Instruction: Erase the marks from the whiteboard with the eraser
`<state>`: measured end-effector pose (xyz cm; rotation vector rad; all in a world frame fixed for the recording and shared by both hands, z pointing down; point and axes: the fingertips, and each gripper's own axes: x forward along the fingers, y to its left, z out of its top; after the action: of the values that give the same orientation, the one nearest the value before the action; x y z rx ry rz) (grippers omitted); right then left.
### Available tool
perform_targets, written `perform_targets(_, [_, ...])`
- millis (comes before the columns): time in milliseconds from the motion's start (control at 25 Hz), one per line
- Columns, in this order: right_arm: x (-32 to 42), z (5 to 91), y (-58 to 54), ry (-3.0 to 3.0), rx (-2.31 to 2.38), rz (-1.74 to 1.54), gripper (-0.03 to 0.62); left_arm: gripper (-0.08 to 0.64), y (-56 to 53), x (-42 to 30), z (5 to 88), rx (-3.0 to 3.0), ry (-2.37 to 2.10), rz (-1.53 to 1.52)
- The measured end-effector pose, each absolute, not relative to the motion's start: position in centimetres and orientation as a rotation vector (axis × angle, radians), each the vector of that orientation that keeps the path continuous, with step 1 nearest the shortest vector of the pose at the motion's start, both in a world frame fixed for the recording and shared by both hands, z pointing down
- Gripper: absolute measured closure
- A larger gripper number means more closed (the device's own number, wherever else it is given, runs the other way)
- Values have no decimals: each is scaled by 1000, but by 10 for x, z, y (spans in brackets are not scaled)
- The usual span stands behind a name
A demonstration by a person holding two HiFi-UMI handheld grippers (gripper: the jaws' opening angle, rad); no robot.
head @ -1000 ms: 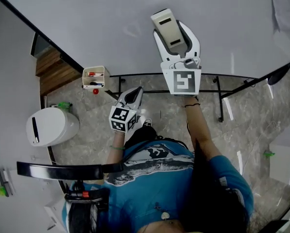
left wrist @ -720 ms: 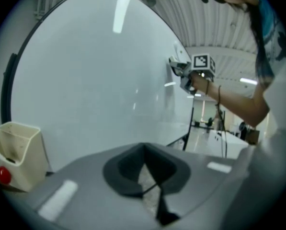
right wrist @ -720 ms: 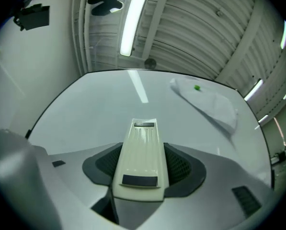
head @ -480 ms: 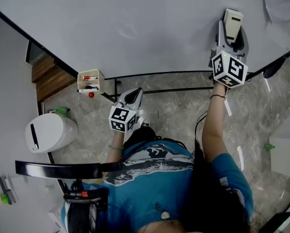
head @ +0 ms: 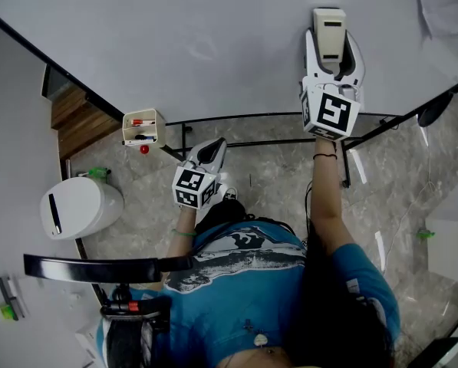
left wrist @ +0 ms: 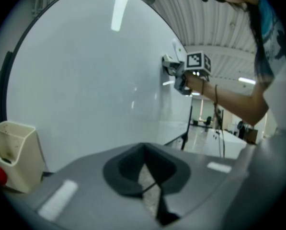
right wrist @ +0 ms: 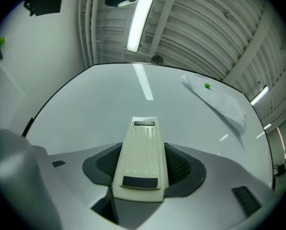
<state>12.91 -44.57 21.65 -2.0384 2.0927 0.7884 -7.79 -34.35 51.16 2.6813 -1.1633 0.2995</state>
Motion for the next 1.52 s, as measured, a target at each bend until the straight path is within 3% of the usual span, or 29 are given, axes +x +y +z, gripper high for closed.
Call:
perform_targets(160, [57,225,-447,2217,-1983,982,329,557,-345,-83,512,2667,-1189,297])
perform_targets(520, [-91,291,-454,2584,-1745,1042,329,557,-352,-101,516,2627,-1261,287])
perform_targets(840, [-107,305,-453,2687,-1628,1020,329,557,-348,-106,516,2607,-1288,295])
perform_targets(1080, [-54,267,-435,2538,-1623,850,329,557,-348,-96,515,2630,-1255,293])
perform_targets(1520, [192,216,-437,2111,-2024,498,329,557,-345,-71,515,2673,-1157,309])
